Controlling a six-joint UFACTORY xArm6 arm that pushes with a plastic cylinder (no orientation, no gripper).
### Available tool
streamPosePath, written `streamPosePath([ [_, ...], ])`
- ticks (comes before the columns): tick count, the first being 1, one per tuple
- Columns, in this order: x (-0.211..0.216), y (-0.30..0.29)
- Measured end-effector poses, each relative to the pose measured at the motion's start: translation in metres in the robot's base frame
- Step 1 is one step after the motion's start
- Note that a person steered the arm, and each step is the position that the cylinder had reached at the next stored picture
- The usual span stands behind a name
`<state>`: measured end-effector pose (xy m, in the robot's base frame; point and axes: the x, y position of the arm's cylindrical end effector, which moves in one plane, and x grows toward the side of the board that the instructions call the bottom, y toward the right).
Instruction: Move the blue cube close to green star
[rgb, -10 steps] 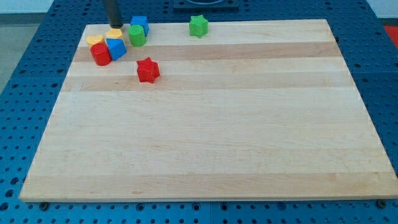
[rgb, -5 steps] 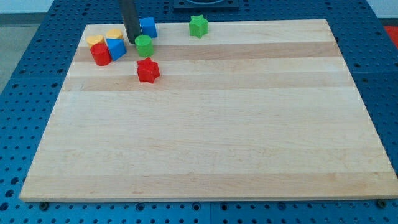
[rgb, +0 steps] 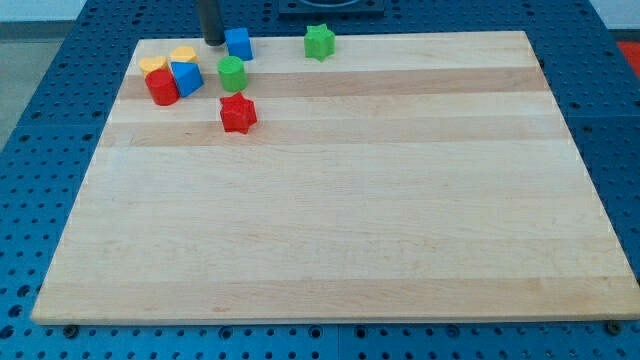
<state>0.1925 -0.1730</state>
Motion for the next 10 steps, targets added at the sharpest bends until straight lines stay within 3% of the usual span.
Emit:
streamPosePath([
  [3, 0.020, 0.044],
  [6, 0.051, 0.017],
  [10, 0.055, 0.079],
])
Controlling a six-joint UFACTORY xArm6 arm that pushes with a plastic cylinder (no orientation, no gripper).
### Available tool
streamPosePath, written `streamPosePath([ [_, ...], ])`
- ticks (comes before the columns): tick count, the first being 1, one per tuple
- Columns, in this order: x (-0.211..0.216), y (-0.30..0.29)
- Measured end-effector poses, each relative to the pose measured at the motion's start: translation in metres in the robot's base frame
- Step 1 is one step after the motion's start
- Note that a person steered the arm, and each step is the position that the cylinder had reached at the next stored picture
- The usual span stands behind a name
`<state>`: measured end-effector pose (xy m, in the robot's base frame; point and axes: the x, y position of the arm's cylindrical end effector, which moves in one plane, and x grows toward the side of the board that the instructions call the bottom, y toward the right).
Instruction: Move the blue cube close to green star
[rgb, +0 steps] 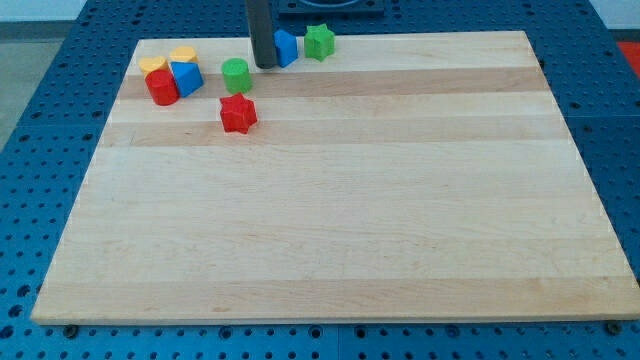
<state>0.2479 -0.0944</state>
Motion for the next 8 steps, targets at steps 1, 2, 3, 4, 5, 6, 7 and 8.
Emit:
streamPosePath([
  [1, 0.000, -0.023],
  [2, -0.010, -0.038],
  [3, -0.029, -0.029],
  [4, -0.039, 0.004],
  [5, -0.039, 0.006],
  [6, -0.039, 0.004],
  [7, -0.035, -0.035],
  [8, -0.008, -0.074],
])
